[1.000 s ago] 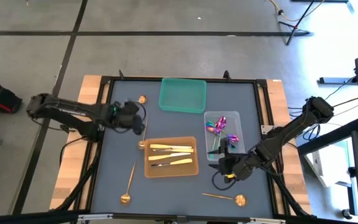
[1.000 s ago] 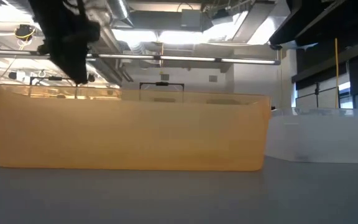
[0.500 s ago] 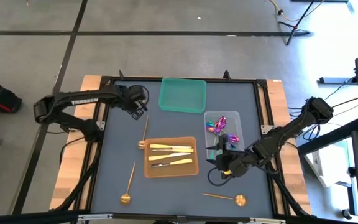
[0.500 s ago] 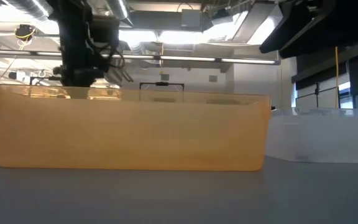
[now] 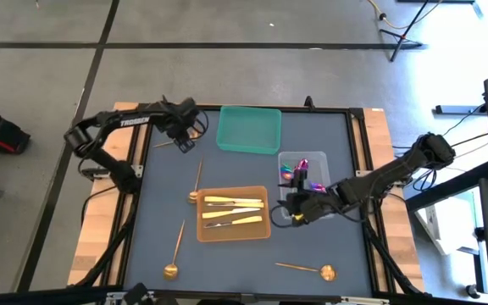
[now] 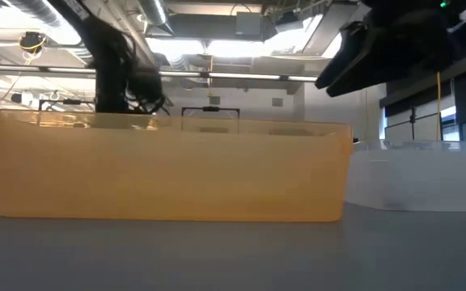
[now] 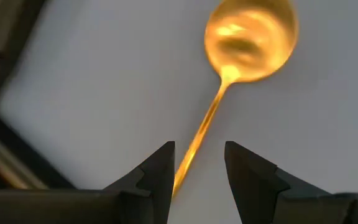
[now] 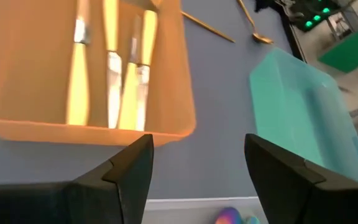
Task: Sort silverware by color (type)
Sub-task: Put the gold spoon into the green bin
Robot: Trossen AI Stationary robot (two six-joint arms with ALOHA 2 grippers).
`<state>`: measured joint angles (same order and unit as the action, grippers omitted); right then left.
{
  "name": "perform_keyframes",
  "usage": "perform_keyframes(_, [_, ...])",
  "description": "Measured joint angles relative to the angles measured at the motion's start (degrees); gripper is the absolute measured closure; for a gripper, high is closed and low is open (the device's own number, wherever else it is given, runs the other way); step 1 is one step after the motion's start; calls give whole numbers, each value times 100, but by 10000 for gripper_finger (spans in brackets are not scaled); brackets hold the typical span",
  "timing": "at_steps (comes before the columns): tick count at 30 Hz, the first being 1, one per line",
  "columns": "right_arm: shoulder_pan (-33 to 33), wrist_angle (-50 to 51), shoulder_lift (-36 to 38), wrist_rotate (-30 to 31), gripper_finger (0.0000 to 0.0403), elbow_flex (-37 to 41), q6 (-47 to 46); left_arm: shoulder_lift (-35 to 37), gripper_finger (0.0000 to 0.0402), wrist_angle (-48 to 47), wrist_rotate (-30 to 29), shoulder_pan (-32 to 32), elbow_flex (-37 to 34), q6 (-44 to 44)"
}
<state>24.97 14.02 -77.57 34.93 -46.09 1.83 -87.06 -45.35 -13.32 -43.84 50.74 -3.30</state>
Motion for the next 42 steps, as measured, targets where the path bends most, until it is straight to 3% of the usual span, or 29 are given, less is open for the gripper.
perform_keyframes(14, [-442, -68, -191, -760, 164, 100, -2, -1001, 275, 597, 1101, -954, 26, -698])
perform_keyframes(24, [-437, -63, -224, -753, 164, 142, -44, -1007, 389, 577, 1158, -933, 20, -954])
perform_keyframes(29, [-436, -61, -222, -755, 164, 144, -120, -740, 386, 585, 1120, -843, -21, -1002])
perform_keyframes(36, [-437, -61, -222, -754, 164, 144, -176, 258, 386, 642, 1086, -514, -17, -1083])
perform_keyframes(42, [-437, -68, -222, -755, 164, 146, -175, 1054, 386, 1417, 1119, -72, -15, -1087])
